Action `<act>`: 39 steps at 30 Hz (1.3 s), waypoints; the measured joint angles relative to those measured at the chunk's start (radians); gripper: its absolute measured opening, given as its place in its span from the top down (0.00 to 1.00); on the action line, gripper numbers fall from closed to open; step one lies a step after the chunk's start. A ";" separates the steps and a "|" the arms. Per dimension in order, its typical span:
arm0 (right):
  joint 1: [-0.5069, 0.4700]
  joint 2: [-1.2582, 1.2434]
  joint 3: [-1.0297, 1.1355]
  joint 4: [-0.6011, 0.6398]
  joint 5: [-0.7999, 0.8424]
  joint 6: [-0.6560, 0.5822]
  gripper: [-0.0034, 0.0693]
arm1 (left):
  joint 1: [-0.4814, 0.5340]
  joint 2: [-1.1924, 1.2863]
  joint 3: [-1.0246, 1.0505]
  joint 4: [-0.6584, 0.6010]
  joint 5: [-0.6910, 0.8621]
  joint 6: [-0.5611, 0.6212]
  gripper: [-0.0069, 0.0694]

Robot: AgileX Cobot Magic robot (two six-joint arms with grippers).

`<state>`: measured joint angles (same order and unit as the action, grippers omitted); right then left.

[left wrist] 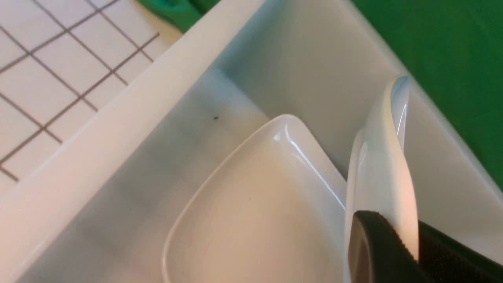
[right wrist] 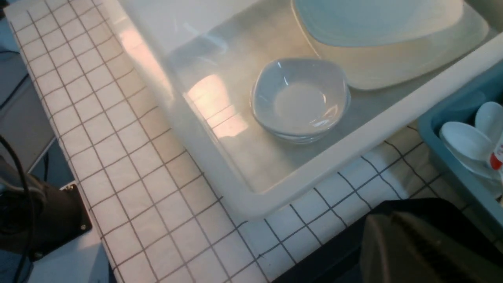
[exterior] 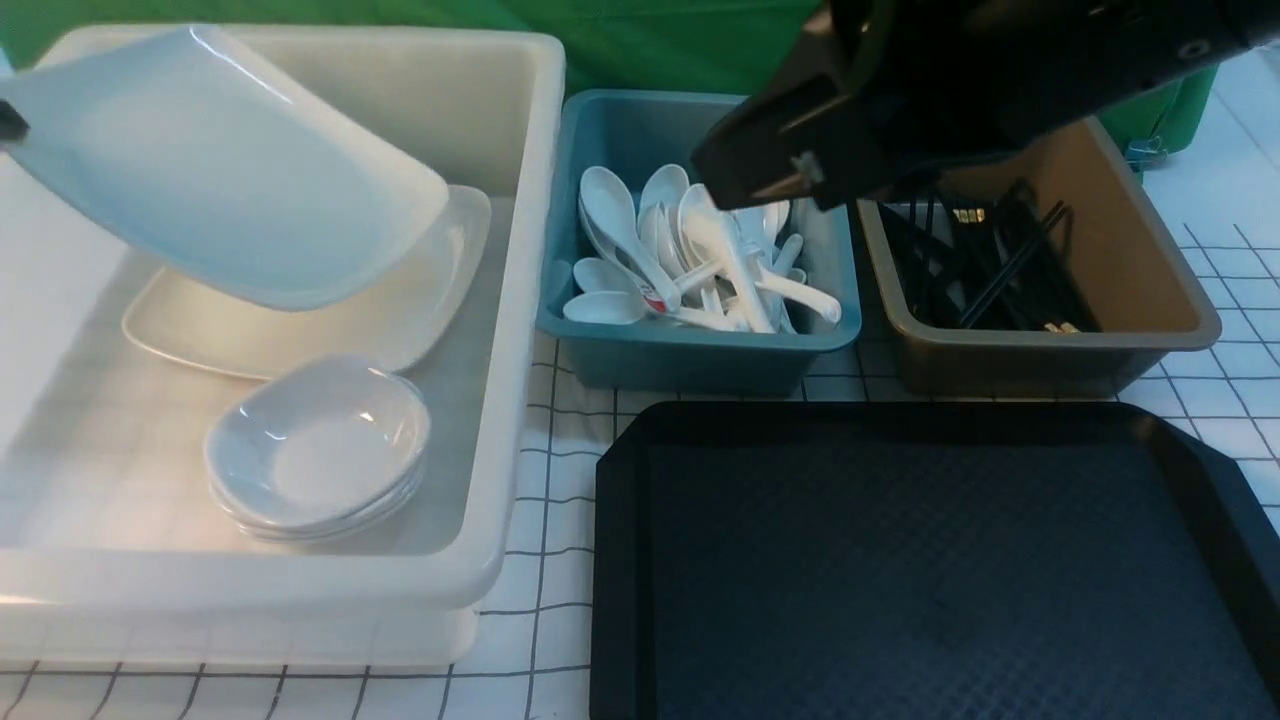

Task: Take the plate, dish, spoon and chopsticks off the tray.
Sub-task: Use the left arm to put the plate into the large storage box on the left

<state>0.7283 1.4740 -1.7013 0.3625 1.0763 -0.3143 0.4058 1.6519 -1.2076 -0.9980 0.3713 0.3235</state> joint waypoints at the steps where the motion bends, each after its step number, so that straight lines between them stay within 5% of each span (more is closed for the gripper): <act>1: 0.000 0.001 -0.001 0.000 -0.001 0.001 0.94 | 0.000 0.007 0.004 -0.016 -0.002 0.006 0.88; 8: 0.006 0.039 -0.001 -0.005 -0.024 0.048 0.94 | -0.017 0.099 0.016 -0.207 -0.066 0.138 0.88; 23: 0.009 0.060 -0.001 0.001 -0.045 0.070 0.94 | -0.079 0.184 0.017 -0.214 -0.153 0.157 0.87; 39: 0.009 0.060 -0.001 0.001 -0.045 0.076 0.94 | -0.080 0.207 0.016 0.034 -0.096 0.157 0.30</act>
<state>0.7373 1.5338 -1.7025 0.3630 1.0318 -0.2381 0.3260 1.8587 -1.1911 -0.9636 0.2755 0.4808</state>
